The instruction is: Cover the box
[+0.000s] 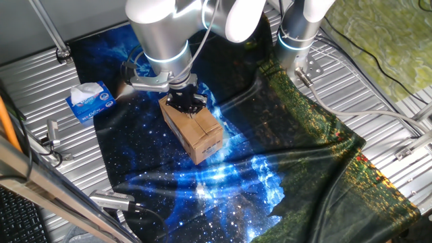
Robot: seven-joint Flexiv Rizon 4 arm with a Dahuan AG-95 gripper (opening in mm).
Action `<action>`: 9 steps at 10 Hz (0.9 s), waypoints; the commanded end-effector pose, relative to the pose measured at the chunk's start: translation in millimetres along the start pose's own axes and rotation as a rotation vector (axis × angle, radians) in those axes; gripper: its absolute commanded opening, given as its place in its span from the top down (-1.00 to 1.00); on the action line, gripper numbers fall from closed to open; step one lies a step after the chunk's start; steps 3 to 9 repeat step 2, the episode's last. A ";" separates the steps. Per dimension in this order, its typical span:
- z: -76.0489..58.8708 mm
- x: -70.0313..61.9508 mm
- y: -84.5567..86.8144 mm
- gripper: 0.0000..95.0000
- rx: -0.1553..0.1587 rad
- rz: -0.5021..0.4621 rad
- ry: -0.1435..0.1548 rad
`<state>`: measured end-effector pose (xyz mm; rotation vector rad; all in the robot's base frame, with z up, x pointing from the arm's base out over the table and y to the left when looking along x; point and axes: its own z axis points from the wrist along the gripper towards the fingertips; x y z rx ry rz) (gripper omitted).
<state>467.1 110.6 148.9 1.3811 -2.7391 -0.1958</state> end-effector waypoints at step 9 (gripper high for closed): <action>-1.6 0.0 1.0 1.00 0.006 0.010 0.014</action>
